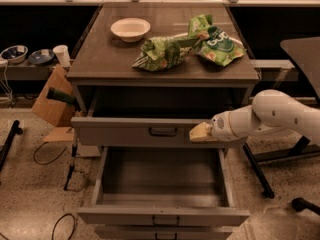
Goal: Close top drawer
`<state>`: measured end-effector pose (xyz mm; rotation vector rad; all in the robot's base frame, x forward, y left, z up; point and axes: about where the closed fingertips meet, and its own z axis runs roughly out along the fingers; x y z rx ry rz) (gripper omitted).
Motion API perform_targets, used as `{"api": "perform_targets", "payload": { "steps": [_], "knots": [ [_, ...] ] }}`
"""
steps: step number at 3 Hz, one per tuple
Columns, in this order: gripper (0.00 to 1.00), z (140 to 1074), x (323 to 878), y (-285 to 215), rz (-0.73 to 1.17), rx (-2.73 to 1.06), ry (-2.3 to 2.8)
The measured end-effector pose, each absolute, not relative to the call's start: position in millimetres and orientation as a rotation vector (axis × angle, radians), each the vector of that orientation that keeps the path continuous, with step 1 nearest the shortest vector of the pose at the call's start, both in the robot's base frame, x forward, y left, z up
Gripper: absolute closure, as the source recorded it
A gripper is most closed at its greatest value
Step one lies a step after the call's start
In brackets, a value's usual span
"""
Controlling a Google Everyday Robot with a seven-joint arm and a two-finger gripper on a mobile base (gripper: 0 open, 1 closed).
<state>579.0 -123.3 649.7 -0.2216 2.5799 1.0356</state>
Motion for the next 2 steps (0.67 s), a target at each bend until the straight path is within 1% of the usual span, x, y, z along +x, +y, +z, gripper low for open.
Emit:
{"api": "perform_targets", "payload": {
  "steps": [1, 2],
  "knots": [
    [1.0, 649.7, 577.3, -123.2, 1.036, -0.222, 2.58],
    [1.0, 661.0, 590.2, -114.5, 1.087, -0.188, 2.479]
  ]
}}
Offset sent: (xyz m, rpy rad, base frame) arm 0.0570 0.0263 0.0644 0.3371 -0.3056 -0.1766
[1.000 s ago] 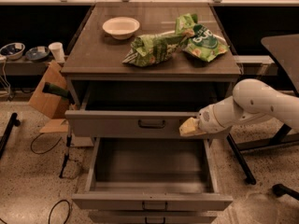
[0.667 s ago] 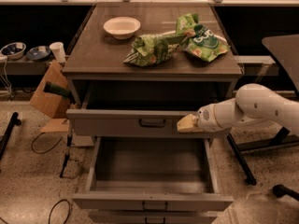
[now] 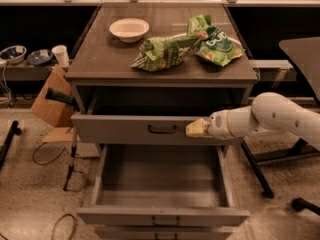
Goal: Close top drawer
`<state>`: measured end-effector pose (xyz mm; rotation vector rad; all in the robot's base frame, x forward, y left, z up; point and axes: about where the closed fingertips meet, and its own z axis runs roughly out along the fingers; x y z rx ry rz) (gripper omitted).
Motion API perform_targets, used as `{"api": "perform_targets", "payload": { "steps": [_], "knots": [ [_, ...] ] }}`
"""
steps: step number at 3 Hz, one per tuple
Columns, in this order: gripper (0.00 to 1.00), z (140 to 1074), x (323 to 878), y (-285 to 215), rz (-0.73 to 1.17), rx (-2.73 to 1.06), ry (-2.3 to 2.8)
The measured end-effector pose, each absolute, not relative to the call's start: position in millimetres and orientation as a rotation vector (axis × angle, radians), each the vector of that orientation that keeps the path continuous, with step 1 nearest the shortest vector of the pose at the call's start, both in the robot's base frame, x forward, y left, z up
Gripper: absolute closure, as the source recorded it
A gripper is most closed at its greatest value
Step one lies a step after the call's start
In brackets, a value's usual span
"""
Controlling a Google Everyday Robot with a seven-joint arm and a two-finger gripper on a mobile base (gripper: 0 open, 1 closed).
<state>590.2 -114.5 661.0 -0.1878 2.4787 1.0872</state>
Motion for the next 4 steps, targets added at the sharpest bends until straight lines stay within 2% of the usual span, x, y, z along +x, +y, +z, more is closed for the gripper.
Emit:
{"api": "perform_targets", "payload": {
  "steps": [4],
  "knots": [
    [1.0, 691.8, 617.6, -90.1, 1.171, -0.132, 2.265]
  ]
}}
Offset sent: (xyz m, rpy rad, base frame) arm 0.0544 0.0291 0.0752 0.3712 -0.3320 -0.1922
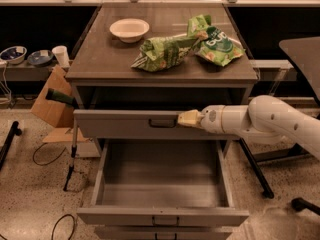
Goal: Close top drawer
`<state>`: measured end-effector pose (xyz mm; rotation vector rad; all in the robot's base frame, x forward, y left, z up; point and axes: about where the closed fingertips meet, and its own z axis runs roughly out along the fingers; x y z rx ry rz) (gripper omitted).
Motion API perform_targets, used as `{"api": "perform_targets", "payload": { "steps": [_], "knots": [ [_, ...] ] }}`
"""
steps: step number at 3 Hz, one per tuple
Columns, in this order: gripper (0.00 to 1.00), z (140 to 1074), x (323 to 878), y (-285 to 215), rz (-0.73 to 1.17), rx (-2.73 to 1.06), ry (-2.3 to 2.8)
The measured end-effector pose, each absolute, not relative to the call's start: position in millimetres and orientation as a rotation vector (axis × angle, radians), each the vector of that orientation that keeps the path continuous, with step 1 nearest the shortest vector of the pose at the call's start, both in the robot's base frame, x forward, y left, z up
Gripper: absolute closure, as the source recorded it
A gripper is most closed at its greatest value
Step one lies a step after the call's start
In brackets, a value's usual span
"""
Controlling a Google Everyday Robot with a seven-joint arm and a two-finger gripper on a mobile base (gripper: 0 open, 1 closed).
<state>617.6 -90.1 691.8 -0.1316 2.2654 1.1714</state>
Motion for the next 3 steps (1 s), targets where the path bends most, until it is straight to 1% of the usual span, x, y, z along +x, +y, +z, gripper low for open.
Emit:
{"api": "perform_targets", "payload": {
  "steps": [1, 3],
  "knots": [
    [1.0, 692.2, 616.0, -89.6, 1.172, -0.131, 2.263],
    [1.0, 724.6, 660.2, -43.2, 1.169, -0.175, 2.164]
  ]
}}
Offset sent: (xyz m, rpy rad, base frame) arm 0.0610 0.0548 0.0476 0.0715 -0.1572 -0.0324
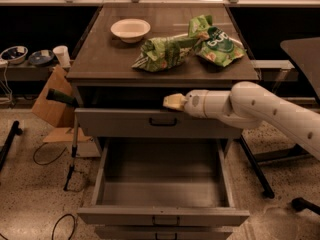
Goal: Close top drawer
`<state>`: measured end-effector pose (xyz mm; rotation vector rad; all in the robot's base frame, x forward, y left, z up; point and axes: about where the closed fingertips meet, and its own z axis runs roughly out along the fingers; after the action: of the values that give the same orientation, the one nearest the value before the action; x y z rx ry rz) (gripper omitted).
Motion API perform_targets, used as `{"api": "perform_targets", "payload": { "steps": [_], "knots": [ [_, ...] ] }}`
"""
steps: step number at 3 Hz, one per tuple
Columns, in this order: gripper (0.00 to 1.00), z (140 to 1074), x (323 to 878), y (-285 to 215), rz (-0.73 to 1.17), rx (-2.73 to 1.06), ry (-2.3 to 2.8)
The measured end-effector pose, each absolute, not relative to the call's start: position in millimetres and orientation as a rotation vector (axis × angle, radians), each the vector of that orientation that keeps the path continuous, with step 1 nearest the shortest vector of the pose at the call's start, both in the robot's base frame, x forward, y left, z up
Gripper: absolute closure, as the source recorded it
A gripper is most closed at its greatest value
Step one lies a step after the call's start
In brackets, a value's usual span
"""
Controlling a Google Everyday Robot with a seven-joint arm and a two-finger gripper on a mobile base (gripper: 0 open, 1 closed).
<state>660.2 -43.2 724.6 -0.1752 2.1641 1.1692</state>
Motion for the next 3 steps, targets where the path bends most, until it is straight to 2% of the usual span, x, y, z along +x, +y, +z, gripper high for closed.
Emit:
{"api": "perform_targets", "payload": {
  "steps": [2, 3],
  "knots": [
    [1.0, 729.7, 672.5, -25.0, 1.151, -0.206, 2.168],
    [1.0, 729.0, 661.3, -44.6, 1.138, -0.209, 2.166]
  ]
}}
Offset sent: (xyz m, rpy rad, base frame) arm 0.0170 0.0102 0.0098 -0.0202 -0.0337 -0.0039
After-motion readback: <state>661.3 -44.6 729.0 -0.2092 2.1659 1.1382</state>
